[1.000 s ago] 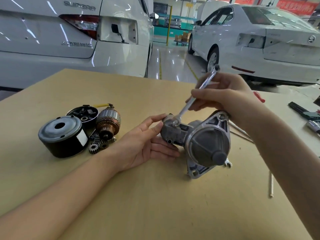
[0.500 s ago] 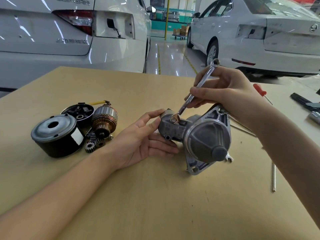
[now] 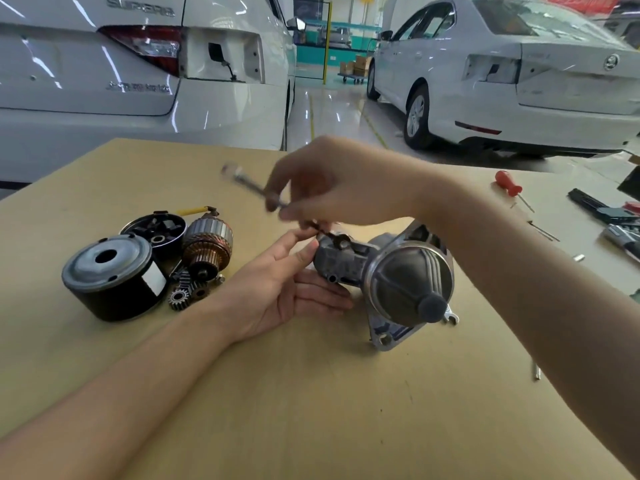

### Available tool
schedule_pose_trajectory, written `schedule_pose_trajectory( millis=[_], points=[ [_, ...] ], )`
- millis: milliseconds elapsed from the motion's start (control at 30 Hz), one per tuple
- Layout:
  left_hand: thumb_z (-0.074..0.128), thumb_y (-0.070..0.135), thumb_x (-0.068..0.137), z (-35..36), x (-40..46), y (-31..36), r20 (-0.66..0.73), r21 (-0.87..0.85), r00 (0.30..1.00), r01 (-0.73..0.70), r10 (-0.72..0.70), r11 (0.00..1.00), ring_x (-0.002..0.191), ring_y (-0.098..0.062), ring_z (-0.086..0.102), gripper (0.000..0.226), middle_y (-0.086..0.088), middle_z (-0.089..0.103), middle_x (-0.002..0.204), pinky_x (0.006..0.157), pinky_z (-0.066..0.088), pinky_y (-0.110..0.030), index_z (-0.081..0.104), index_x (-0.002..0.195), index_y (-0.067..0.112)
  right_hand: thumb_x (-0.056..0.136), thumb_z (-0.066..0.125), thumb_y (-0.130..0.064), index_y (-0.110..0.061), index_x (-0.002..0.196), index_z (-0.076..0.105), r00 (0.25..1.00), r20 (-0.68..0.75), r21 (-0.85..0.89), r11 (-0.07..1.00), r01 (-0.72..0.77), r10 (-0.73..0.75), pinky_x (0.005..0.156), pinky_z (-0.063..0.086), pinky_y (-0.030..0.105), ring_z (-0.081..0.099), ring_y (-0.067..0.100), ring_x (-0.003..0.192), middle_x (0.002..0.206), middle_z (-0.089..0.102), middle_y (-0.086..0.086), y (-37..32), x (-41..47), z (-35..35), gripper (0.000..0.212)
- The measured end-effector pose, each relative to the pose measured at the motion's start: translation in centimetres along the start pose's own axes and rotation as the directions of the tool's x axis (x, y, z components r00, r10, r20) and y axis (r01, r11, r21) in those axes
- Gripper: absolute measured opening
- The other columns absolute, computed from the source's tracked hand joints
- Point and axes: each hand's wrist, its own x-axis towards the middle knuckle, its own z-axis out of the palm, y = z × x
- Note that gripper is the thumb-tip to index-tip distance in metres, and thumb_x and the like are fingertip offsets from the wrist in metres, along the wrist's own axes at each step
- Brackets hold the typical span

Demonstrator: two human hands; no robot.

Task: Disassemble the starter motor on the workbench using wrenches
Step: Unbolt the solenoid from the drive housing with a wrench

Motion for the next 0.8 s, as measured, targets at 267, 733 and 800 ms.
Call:
schedule_pose_trajectory(
  millis=[267,733,800],
  points=[
    [0.054,0.034,0.084,0.1,-0.1,-0.2,-0.004,0.034,1.0,-0.008,0.008,0.999,0.071,-0.034,0.072,0.052,-0.027,0.07,0.078,0.061,0.06,-0.037,0.046,0.124,0.001,0.086,0.068,-0.009,-0.016,0.097,0.07,0.987,0.032,0.195,0.969,0.15,-0.16,0.066,0.054,0.022,0.066,0.012,0.068,0.078,0.072,0.005,0.3,-2.1,0.1,0.013],
    [0.05,0.031,0.088,0.0,-0.2,0.0,0.031,0.006,0.999,-0.008,0.008,1.0,0.071,-0.036,0.072,0.041,-0.029,0.07,0.08,0.061,0.06,-0.036,0.046,0.128,0.025,0.075,0.071,-0.005,-0.003,0.087,0.062,0.883,-0.304,0.756,0.655,-0.004,0.356,0.067,0.058,0.028,0.071,0.038,0.081,0.085,0.072,0.022,6.1,-5.8,-0.3,0.015],
    [0.05,0.031,0.088,-0.1,-0.2,0.0,0.04,0.004,0.999,-0.007,0.007,1.0,0.072,-0.036,0.072,0.04,-0.028,0.07,0.081,0.064,0.06,-0.038,0.045,0.128,0.025,0.078,0.069,-0.003,-0.003,0.088,0.062,0.891,-0.293,0.744,0.668,-0.015,0.347,0.069,0.059,0.029,0.071,0.038,0.082,0.084,0.073,0.021,6.2,-5.8,-0.2,0.012]
  ],
)
